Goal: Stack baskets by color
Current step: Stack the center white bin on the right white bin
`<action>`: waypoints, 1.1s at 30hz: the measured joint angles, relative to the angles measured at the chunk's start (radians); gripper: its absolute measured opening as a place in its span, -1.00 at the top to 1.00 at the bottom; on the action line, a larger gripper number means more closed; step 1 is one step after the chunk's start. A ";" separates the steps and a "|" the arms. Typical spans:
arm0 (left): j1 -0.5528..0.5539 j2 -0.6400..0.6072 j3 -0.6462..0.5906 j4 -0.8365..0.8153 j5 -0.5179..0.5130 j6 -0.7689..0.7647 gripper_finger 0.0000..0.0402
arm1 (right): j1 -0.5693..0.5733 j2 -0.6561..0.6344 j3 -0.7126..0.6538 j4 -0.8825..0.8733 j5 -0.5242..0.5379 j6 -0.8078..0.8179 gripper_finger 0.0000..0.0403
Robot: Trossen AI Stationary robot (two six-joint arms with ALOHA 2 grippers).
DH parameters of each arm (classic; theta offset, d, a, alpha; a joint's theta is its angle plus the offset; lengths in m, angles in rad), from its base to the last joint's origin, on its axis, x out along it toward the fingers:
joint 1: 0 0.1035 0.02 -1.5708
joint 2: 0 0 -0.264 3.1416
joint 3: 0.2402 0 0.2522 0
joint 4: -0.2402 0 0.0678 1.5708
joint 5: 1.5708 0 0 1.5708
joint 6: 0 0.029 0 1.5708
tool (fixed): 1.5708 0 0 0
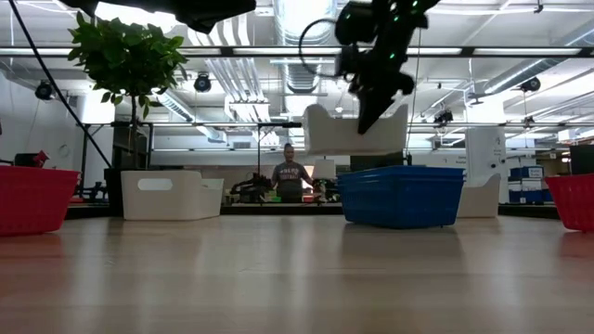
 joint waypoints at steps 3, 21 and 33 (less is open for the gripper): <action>0.000 0.000 0.000 0.001 0.000 0.000 1.00 | -0.018 -0.066 -0.016 -0.036 -0.004 -0.043 0.96; 0.000 0.000 0.000 -0.001 0.000 -0.001 1.00 | -0.259 -0.393 -0.358 -0.062 -0.087 -0.057 0.96; 0.000 0.000 0.000 -0.001 0.000 -0.001 1.00 | -0.303 -0.494 -0.541 0.046 -0.083 -0.063 0.96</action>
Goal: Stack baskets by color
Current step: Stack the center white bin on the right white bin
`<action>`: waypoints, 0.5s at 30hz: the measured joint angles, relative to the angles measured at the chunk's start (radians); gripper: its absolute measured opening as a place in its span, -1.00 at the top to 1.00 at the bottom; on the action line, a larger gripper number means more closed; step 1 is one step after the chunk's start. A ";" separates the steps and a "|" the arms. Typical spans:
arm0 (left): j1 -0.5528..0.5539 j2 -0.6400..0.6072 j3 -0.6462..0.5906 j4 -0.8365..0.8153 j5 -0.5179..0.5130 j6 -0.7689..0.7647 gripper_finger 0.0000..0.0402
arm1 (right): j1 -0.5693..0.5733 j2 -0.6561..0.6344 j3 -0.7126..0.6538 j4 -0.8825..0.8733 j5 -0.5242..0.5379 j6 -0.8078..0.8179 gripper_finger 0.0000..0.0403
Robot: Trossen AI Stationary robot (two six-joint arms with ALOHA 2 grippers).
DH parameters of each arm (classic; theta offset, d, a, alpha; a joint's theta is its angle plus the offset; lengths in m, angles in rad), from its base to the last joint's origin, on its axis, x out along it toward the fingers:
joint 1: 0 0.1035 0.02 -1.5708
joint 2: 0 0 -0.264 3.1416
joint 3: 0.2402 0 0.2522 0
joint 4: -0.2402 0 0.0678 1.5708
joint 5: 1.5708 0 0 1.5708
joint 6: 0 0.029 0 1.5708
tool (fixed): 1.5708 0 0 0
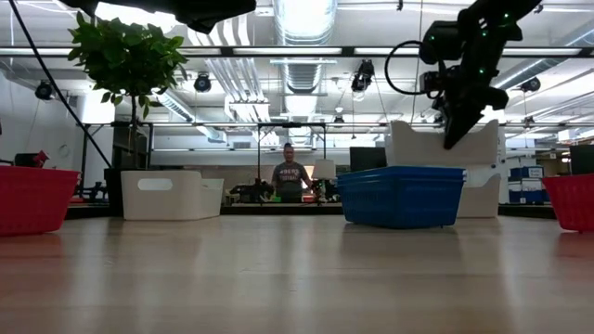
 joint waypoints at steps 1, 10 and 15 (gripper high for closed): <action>0.000 0.000 0.000 0.000 0.000 0.000 1.00 | -0.005 -0.001 -0.004 0.003 0.003 -0.003 0.96; 0.000 0.000 0.000 0.000 0.000 0.000 1.00 | -0.050 0.062 -0.011 0.033 0.003 -0.036 0.96; 0.000 0.000 0.000 0.001 0.000 0.000 1.00 | -0.056 0.102 -0.011 0.048 0.007 -0.073 0.96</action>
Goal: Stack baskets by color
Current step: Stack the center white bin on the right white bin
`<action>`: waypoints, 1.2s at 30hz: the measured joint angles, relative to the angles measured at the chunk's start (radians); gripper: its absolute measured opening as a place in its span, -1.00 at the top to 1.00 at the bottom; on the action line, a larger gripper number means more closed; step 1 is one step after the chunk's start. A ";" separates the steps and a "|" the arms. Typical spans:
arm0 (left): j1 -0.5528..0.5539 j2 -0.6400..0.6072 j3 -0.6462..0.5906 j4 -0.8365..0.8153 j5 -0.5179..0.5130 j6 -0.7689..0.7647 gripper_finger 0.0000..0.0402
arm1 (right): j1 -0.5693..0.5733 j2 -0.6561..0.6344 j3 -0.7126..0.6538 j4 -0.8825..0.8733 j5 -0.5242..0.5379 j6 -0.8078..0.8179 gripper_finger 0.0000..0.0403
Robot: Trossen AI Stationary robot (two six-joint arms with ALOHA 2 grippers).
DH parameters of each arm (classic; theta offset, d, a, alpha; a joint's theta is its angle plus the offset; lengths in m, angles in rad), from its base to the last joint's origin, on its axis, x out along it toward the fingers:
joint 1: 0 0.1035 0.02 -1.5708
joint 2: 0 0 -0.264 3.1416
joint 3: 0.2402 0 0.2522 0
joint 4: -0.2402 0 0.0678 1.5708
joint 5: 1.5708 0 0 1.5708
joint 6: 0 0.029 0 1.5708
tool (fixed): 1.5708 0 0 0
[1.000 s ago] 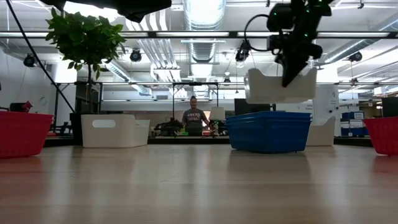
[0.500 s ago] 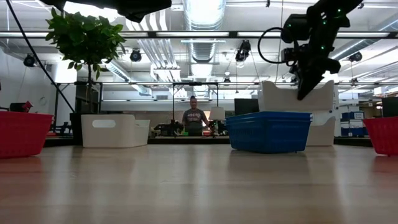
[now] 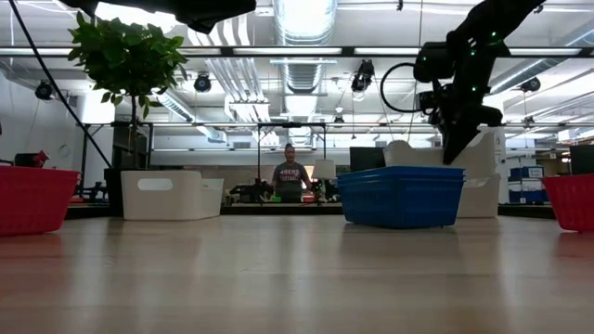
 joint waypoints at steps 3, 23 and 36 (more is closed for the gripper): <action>0.000 0.000 0.000 0.000 0.000 0.000 1.00 | -0.001 0.017 0.000 0.001 0.001 -0.015 0.96; 0.000 0.000 0.000 0.000 0.000 0.000 1.00 | -0.003 0.032 0.031 -0.040 0.053 0.074 0.50; 0.000 0.000 0.000 0.000 0.000 0.000 1.00 | -0.003 0.038 0.048 -0.049 0.041 0.157 0.86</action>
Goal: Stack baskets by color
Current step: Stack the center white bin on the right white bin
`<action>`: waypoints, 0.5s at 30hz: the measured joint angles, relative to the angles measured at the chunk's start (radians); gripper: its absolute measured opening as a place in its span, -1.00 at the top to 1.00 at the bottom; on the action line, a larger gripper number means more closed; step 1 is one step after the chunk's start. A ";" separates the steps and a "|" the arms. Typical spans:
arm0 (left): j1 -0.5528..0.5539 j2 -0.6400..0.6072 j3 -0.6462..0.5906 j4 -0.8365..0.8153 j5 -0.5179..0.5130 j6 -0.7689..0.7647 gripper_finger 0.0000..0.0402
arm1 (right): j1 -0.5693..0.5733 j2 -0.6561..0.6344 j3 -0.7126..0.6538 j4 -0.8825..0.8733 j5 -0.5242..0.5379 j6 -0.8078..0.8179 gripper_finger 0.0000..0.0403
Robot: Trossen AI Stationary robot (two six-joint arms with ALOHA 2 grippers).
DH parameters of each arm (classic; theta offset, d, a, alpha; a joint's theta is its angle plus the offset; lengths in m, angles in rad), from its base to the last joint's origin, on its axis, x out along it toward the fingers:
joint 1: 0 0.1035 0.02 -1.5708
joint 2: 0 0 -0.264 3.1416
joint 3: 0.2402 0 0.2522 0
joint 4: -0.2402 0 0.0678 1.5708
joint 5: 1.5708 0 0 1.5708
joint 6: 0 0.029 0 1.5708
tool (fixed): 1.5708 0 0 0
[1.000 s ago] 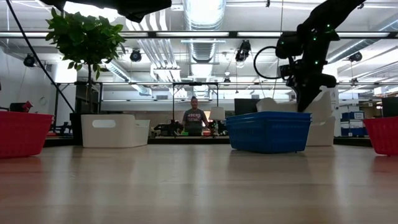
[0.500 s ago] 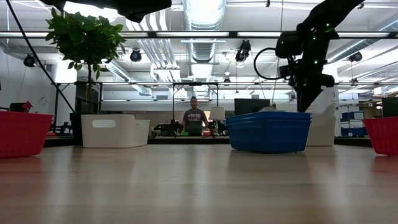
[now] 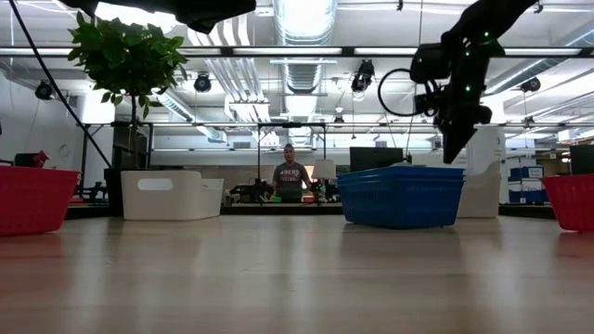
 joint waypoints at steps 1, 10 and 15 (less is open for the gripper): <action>0.000 0.000 0.000 0.000 0.000 0.000 1.00 | 0.000 0.002 -0.014 0.017 -0.001 0.004 0.91; 0.000 0.000 0.000 0.000 0.000 0.000 1.00 | 0.000 0.020 -0.121 0.158 0.004 0.030 0.96; 0.001 0.000 0.000 0.000 0.000 0.001 1.00 | 0.000 -0.008 -0.087 0.130 0.016 0.045 0.96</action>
